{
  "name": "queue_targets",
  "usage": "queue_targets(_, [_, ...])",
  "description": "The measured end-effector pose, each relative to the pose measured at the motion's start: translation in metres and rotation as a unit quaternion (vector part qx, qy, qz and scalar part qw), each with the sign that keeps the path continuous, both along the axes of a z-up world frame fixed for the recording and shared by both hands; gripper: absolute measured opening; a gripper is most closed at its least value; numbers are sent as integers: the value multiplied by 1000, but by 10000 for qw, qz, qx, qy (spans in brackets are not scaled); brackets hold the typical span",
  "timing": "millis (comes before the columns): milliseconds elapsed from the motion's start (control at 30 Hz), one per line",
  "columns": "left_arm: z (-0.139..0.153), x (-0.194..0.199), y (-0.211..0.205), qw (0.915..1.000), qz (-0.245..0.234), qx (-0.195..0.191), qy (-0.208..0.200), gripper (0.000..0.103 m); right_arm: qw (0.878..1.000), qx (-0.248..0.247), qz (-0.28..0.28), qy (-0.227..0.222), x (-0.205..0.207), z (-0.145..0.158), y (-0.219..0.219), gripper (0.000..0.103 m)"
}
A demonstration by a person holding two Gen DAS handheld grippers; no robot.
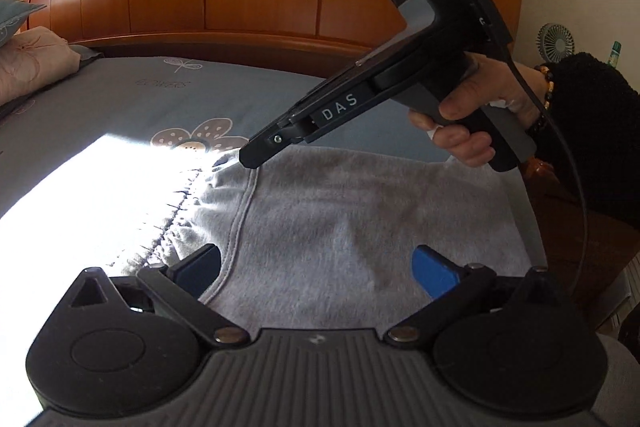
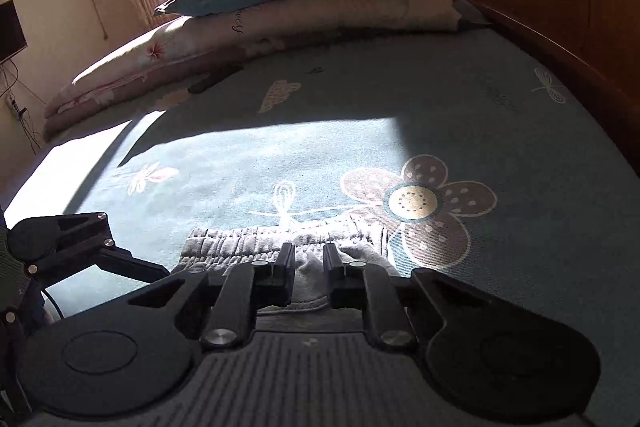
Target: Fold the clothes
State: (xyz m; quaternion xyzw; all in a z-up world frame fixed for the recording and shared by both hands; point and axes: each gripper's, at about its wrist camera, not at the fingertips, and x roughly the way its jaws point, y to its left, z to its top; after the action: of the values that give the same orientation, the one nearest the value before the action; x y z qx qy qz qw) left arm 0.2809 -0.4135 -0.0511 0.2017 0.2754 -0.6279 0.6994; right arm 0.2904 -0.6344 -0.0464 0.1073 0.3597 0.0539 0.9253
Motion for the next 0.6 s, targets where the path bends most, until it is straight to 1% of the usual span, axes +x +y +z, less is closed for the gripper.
queue_targets(67, [-12, -5, -2, 9998, -118, 162, 19, 101, 9996, -171, -50, 216, -5, -10, -2, 17])
queue_targets(133, [-28, -4, -6, 9981, 18, 614, -36, 101, 9987, -144, -293, 403, -5, -27, -14, 17])
queue_targets(167, [-34, -5, -4, 9973, 11, 718, -168, 101, 9979, -94, -417, 479, -5, -36, -21, 17])
queue_targets(200, [-34, -3, 0, 9973, -34, 693, -259, 101, 9975, -6, -514, 479, -8, -42, -27, 18])
queue_targets(233, [-32, 0, 2, 9973, -10, 693, -243, 101, 9972, 94, -612, 416, -13, -44, -33, 18])
queue_targets(267, [-27, 0, 3, 9972, 60, 713, -202, 101, 9969, 124, -686, 354, -18, -41, -35, 18])
queue_targets(333, [-16, -4, 7, 9985, 35, 519, -177, 101, 9974, 79, -688, 181, -31, -29, -33, 21])
queue_targets(400, [-6, -13, 6, 9994, -220, 262, -69, 101, 9990, 124, -436, 29, -44, -17, -24, 22])
queue_targets(467, [-4, -19, -5, 9983, -561, 143, 7, 101, 9997, 232, -50, 5, -53, -10, -10, 22])
queue_targets(533, [-11, -26, -12, 9965, -806, 204, -38, 101, 9990, 196, 381, 107, -58, -10, 11, 22])
queue_targets(567, [-16, -27, -15, 9959, -840, 317, -81, 101, 9984, 122, 527, 186, -59, -12, 20, 22])
queue_targets(600, [-22, -29, -18, 9957, -798, 463, -121, 101, 9980, -29, 555, 309, -58, -18, 27, 22])
